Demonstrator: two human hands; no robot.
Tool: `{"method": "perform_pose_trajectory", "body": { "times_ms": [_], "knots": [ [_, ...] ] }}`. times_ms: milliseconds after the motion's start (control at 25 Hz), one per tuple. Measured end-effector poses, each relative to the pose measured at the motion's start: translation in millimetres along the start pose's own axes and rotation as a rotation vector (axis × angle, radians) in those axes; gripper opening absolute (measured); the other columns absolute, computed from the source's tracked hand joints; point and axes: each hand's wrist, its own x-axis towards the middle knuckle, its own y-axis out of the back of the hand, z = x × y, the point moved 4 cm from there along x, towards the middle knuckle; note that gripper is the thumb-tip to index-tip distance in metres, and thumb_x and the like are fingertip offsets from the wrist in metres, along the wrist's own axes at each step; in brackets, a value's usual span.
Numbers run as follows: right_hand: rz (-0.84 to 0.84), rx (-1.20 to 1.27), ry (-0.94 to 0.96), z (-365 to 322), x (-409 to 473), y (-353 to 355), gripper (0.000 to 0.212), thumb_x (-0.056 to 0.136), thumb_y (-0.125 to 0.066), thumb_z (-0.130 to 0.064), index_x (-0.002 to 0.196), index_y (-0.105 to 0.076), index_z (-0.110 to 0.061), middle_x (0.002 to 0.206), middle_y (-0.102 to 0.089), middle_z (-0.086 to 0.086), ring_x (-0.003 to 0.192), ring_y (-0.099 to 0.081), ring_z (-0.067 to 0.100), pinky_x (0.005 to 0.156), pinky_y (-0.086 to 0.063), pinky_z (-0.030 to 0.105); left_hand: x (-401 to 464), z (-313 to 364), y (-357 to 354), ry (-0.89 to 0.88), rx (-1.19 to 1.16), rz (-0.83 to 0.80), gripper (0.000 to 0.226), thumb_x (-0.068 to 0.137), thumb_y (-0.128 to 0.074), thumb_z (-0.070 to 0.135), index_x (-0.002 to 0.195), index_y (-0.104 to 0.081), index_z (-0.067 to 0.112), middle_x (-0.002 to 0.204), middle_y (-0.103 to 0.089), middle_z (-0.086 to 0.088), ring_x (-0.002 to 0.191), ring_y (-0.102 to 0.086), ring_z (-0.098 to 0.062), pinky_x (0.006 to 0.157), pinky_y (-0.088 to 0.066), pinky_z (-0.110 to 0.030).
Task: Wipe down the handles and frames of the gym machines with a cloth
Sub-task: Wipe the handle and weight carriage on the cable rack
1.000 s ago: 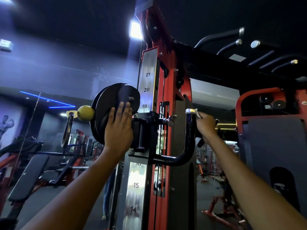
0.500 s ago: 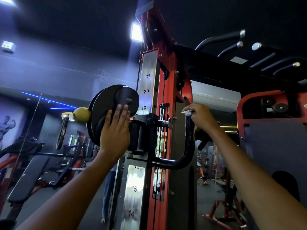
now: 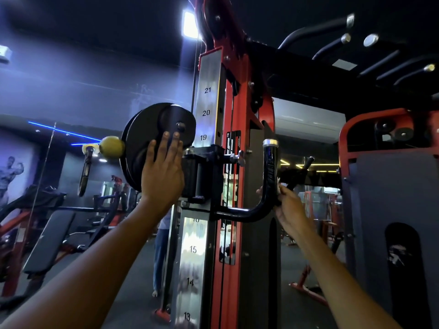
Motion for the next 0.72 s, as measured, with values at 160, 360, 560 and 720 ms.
{"method": "perform_pose_trajectory", "body": {
  "times_ms": [160, 360, 560, 720],
  "knots": [
    [0.173, 0.172, -0.032, 41.7, -38.0, -7.5, 0.027, 0.094, -0.040, 0.005, 0.095, -0.063, -0.009, 0.106, -0.064, 0.012, 0.104, -0.062, 0.022, 0.095, -0.049, 0.035, -1.4, 0.7, 0.2, 0.016, -0.004, -0.039, 0.057, 0.097, -0.022, 0.028, 0.150, -0.025, 0.006, 0.159, -0.016, -0.011, 0.147, -0.009, -0.031, 0.114, 0.001, -0.047],
    [0.216, 0.237, -0.276, 77.0, -65.9, -46.0, 0.022, 0.089, -0.041, 0.014, 0.086, -0.058, 0.000, 0.109, -0.058, 0.019, 0.101, -0.064, 0.028, 0.091, -0.052, 0.036, -2.6, 2.1, -1.4, 0.018, -0.057, -0.051, 0.058, 0.099, -0.029, 0.029, 0.151, -0.020, 0.006, 0.161, -0.010, -0.010, 0.148, -0.003, -0.030, 0.114, 0.005, -0.045],
    [0.236, -0.861, 0.603, 14.1, -62.1, -54.7, 0.033, 0.084, -0.056, 0.005, 0.116, -0.061, -0.003, 0.102, -0.068, 0.007, 0.096, -0.067, 0.027, 0.084, -0.054, 0.029, -1.2, -0.2, 0.0, 0.017, -0.073, -0.010, 0.064, 0.091, -0.013, 0.029, 0.145, -0.035, 0.003, 0.156, -0.026, -0.014, 0.145, -0.019, -0.033, 0.113, -0.001, -0.045],
    [0.265, -1.863, 1.094, 30.3, -39.7, -29.8, 0.044, 0.069, -0.066, -0.001, 0.112, -0.065, -0.006, 0.121, -0.063, 0.015, 0.127, -0.047, 0.035, 0.117, -0.017, 0.047, -4.4, 1.6, -1.2, -0.017, -0.040, -0.074, 0.057, 0.099, -0.022, 0.028, 0.151, -0.019, 0.007, 0.160, -0.011, -0.011, 0.148, -0.004, -0.030, 0.112, 0.010, -0.046]
  ]
}}
